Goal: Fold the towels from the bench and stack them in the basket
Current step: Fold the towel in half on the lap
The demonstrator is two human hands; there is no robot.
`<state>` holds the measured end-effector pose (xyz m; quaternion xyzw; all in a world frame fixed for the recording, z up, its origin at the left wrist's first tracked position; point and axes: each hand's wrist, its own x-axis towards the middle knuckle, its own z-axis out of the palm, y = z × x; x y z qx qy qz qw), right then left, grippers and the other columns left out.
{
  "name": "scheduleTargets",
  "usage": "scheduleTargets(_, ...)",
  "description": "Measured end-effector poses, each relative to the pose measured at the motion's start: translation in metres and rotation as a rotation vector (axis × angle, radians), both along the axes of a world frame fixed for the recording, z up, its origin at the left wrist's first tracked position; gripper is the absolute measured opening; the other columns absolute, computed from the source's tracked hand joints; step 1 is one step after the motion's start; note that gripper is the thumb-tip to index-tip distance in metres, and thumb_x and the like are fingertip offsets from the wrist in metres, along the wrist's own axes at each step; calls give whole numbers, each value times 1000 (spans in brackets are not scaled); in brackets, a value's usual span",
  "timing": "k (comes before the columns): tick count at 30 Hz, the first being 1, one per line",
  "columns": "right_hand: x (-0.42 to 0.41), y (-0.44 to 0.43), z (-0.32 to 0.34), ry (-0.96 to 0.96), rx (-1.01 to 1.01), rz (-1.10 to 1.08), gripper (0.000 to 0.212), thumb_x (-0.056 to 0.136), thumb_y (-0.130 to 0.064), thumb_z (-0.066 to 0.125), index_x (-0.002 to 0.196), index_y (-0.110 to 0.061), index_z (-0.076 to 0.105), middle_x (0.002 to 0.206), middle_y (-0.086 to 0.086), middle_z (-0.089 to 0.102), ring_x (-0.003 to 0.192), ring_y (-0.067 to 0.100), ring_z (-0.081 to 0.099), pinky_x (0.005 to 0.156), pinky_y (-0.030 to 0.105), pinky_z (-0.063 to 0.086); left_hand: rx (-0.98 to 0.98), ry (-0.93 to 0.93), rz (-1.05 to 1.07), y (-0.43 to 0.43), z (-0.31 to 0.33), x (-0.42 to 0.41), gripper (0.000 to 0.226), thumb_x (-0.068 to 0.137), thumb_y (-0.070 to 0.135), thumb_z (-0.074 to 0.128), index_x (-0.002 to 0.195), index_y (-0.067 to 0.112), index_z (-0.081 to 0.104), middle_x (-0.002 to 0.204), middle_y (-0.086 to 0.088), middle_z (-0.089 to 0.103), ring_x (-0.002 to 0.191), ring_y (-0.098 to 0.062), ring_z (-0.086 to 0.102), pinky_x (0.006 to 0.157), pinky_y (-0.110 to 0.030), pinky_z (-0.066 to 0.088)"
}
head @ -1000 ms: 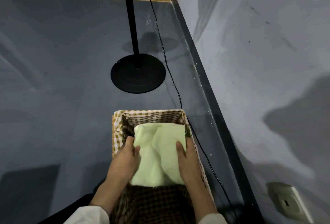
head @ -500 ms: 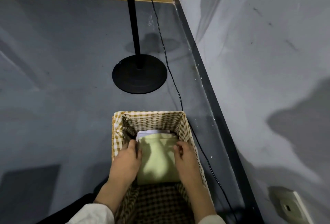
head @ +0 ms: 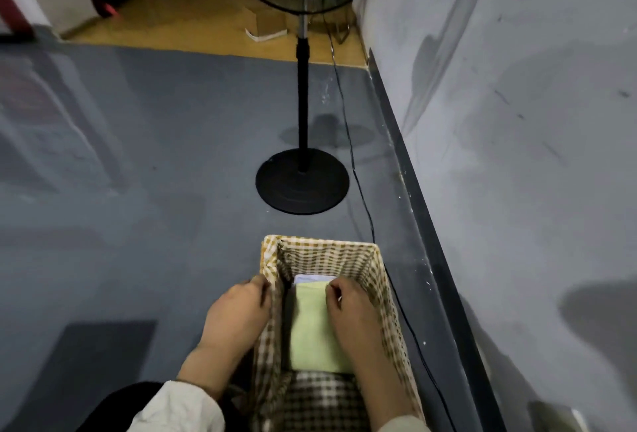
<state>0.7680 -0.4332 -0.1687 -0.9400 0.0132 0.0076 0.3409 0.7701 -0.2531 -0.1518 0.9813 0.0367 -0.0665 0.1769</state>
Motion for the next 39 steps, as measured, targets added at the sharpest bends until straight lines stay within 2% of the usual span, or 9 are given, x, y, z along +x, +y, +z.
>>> scheduleTargets(2,-5,20,16,-63,12,50,23,101,-26,38,99,-13,56,99,0,58,80,10,46,66,21,30,21,-21,27,18,16,-9,24,99,34,37,107,18,53,109,-9,64,100,-30,60,72,-33,43)
scheduleTargets(5,-11,61,32,-164,72,108,30,95,-32,38,90,-12,60,88,2,60,81,21,57,70,27,39,56,-66,86,54,44,-34,22,99,33,39,107,18,52,109,-8,64,101,-30,60,74,-34,45)
scheduleTargets(9,-24,127,66,-91,13,315,23,101,-28,38,103,-14,56,106,3,57,102,22,53,88,35,40,92,-114,216,114,75,-80,19,97,34,39,104,21,51,109,-4,64,99,-29,60,75,-34,45)
scheduleTargets(15,-78,245,96,-166,82,595,29,97,-29,38,100,-9,60,104,8,60,100,28,56,86,37,40,165,-179,464,210,109,-173,21,98,34,38,106,21,53,108,-2,64,99,-26,61,75,-35,46)
scheduleTargets(22,-167,353,120,-188,87,1002,20,100,-27,41,101,-15,57,100,-2,55,96,18,54,79,30,42,203,-220,828,279,130,-316,21,100,35,36,103,22,52,99,3,62,87,-20,62,71,-34,52)
scheduleTargets(27,-241,404,128,-226,80,1302,19,101,-29,40,104,-20,56,94,-12,48,83,7,47,63,16,34,250,-178,1091,291,128,-420,21,100,33,36,105,20,51,103,0,64,91,-22,62,63,-28,37)
scheduleTargets(29,-273,420,129,-228,88,1401,19,101,-29,40,105,-21,56,93,-13,48,82,5,47,59,14,33,253,-158,1200,289,127,-458,22,99,33,36,105,19,52,106,-3,64,95,-25,62,67,-31,40)
scheduleTargets(33,-336,442,126,-234,100,1582,20,101,-28,39,107,-20,56,98,-11,51,90,8,51,71,20,36,249,-112,1414,277,120,-527,25,98,34,36,107,18,53,111,-7,66,101,-29,62,77,-35,47)
scheduleTargets(39,-418,459,116,-245,73,1770,20,100,-28,41,106,-17,58,106,-3,57,101,16,55,79,26,37,240,-49,1630,256,106,-606,25,98,34,37,105,17,54,113,-8,64,104,-31,61,79,-37,44)
